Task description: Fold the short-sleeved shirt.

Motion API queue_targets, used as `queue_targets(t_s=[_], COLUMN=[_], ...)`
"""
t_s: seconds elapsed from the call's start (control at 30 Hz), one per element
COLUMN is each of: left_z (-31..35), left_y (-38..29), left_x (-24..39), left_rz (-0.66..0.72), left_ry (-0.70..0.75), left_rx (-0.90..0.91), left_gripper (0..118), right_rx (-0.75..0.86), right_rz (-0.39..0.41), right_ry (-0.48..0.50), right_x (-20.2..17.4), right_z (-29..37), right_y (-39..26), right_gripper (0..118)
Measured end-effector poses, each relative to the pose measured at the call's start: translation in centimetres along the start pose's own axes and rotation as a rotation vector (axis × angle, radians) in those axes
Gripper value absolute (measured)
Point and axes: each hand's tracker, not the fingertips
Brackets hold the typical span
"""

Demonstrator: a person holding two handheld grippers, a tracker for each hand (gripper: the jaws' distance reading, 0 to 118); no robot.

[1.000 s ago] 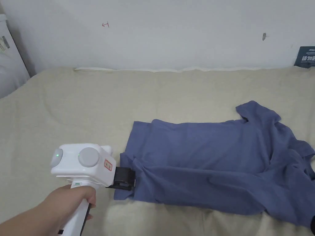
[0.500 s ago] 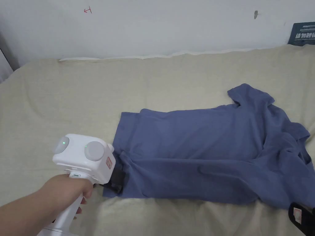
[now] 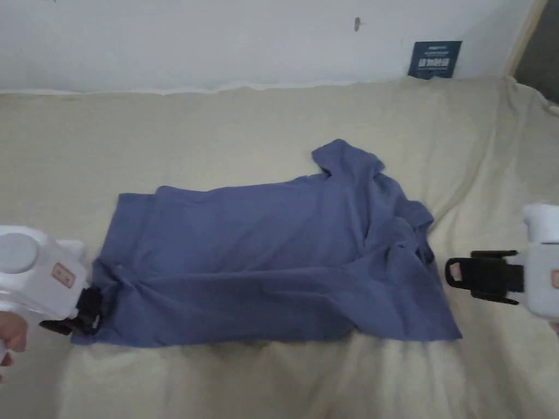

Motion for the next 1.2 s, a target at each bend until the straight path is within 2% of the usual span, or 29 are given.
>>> queue_targets(t_s=[0.07, 0.1, 0.13, 0.17, 0.2, 0.23, 0.27, 0.37, 0.47, 0.57, 0.6, 0.63, 0.67, 0.73, 0.83, 0.9, 1.2], left_z=[0.2, 0.2, 0.2, 0.2, 0.3, 0.3, 0.4, 0.3, 0.2, 0.2, 0.0, -0.1, 0.0, 0.0, 0.5, 1.0, 6.1], left_y=[-0.2, -0.4, -0.5, -0.6, -0.4, -0.5, -0.6, -0.4, -0.2, -0.3, -0.2, -0.3, -0.3, -0.2, -0.1, 0.2, -2.0], left_x=[0.4, 0.3, 0.3, 0.3, 0.6, 0.6, 0.5, 0.6, 0.6, 0.3, 0.0, -0.2, -0.4, -0.5, -0.6, -0.4, -0.7], left_rz=[0.010, 0.018, 0.018, 0.017, 0.016, 0.014, 0.012, 0.010, 0.006, 0.008, 0.028, 0.042, 0.045, 0.052, 0.046, 0.041, -0.034], left_ry=[-0.005, -0.010, -0.011, -0.011, -0.012, -0.012, -0.012, -0.017, -0.018, -0.020, -0.025, -0.032, -0.036, -0.044, -0.041, -0.041, -0.098], left_rx=[0.013, 0.009, 0.010, 0.013, 0.013, 0.014, 0.016, 0.009, 0.005, 0.003, 0.001, 0.004, 0.000, -0.004, -0.001, 0.003, 0.083], left_gripper=[6, 6, 6, 6, 6, 6, 6, 6, 6, 6, 6, 6, 6, 6, 6, 6, 5], right_rx=[-0.172, -0.231, -0.277, -0.294, -0.324, -0.338, -0.293, -0.326, -0.382, -0.473, -0.496, -0.460, -0.431, -0.416, -0.405, -0.396, -0.370], right_rz=[0.007, 0.032, 0.026, -0.006, -0.036, -0.052, -0.062, -0.140, -0.236, -0.290, -0.292, -0.262, -0.206, -0.219, -0.083, -0.025, -0.057], right_ry=[-0.021, -0.019, 0.006, 0.006, -0.021, -0.043, -0.047, -0.091, -0.091, -0.093, -0.102, -0.143, -0.181, -0.091, -0.112, -0.101, -0.019], right_x=[0.4, 0.5, 0.8, 1.0, 1.3, 1.6, 1.9, 2.7, 4.0, 4.9, 5.0, 4.9, 4.9, 6.2, 4.4, 3.4, 2.8], right_z=[-2.3, -3.4, -4.5, -5.4, -6.4, -6.9, -6.7, -7.4, -9.9, -11.4, -11.5, -11.3, -10.9, -10.7, -8.8, -7.6, -1.2], right_y=[1.9, 2.5, 2.9, 3.1, 3.1, 3.0, 3.5, 4.1, 2.6, 1.0, 0.4, 0.2, 0.1, 0.5, 1.0, 1.8, 3.2], right_gripper=[1, 15, 66, 107, 117, 106, 103, 104, 104, 101, 88, 38, 6, 6, 6, 6, 5])
